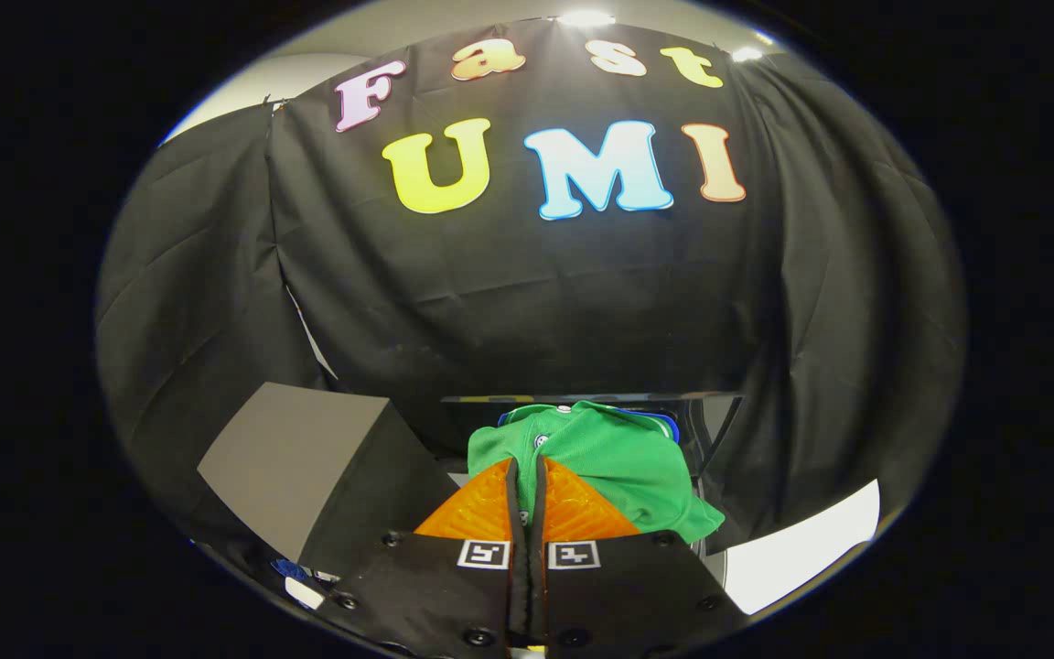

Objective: Put the clothes into the washing machine and then close the washing machine lid.

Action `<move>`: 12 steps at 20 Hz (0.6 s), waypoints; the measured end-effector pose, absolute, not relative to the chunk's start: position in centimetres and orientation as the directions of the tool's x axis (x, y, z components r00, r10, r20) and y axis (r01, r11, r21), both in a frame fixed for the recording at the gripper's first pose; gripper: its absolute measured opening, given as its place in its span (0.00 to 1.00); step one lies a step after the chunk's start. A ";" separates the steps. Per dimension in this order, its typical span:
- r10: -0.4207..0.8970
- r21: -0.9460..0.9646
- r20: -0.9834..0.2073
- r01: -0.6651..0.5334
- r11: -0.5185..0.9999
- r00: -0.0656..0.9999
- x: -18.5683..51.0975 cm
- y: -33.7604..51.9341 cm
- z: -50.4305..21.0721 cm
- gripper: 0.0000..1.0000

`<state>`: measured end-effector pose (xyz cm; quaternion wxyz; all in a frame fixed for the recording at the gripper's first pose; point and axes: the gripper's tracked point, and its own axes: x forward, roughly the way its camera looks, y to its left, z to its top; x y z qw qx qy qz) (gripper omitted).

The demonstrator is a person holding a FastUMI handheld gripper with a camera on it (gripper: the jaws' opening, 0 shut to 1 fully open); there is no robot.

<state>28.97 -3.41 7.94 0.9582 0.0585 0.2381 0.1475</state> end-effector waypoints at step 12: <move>0.320 0.178 -0.573 -0.267 0.947 0.755 30.5 -2.9 -3.5 0.02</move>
